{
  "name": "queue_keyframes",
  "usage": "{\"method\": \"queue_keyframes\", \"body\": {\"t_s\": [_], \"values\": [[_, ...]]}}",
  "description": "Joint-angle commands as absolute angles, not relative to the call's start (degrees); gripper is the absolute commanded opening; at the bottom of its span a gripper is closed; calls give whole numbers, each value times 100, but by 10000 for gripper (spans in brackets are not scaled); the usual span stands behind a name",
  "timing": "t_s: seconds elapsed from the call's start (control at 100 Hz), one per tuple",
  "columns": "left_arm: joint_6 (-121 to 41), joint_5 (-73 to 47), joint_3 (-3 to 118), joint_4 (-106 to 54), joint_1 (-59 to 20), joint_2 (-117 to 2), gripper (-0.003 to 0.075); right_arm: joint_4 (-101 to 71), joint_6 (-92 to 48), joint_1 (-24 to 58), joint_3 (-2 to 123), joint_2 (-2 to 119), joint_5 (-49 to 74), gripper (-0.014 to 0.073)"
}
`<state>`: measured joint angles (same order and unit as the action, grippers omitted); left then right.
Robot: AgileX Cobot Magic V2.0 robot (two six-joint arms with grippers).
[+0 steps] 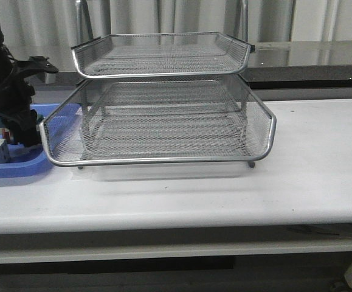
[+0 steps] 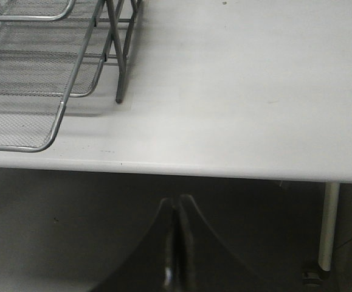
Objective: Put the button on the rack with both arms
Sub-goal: 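Lift the red push button out of the blue tray with the left gripper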
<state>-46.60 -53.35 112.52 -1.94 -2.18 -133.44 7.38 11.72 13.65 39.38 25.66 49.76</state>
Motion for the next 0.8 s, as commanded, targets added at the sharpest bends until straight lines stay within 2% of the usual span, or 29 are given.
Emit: {"method": "queue_keyframes", "body": {"t_s": [0.0,0.48,0.79], "values": [[-4527,-5428,11629,-249,-238,-12739,38,855,1172,1373,4063,2594,4569,-69],[-4133,-7248,11983,-228,-225,-12139,38,855,1172,1373,4063,2594,4569,-69],[-3551,-7278,11983,-239,-225,-11588,38,855,1172,1373,4063,2594,4569,-69]]}}
